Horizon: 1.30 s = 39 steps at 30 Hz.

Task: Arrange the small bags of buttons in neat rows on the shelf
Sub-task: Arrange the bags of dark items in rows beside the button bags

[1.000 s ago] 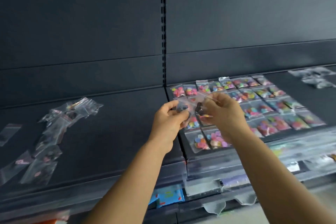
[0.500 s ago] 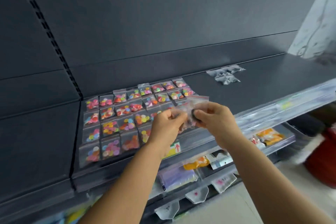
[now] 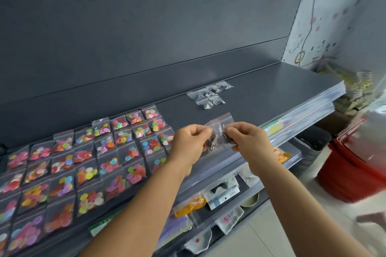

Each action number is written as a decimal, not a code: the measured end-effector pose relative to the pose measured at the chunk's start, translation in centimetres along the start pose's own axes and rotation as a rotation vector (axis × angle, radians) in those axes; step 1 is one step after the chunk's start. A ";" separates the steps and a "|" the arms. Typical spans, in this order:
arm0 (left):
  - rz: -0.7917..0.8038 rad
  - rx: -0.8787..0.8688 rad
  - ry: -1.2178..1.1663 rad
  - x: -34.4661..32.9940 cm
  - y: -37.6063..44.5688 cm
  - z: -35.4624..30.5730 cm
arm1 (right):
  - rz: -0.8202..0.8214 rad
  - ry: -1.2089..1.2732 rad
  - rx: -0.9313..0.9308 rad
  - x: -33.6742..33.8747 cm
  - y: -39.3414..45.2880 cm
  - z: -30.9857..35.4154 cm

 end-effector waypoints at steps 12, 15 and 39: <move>0.053 -0.051 0.026 -2.3 14.4 -2.1 | -0.171 -0.151 -0.023 6.4 12.0 -0.2; 0.027 -0.060 0.078 -2.7 17.1 -2.1 | -0.172 -0.214 -0.036 7.7 14.6 -0.7; -0.335 0.078 1.001 -7.3 27.9 -2.4 | 0.252 -0.728 -0.045 12.4 31.6 -3.6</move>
Point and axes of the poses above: each hand's wrist, its own y-axis towards the middle knuckle, its own x-axis out of the back of the hand, z = x × y, the point moved 5 cm from there along y, towards the middle knuckle, and after that the axes turned 14 degrees about z, right-handed, at the moved point
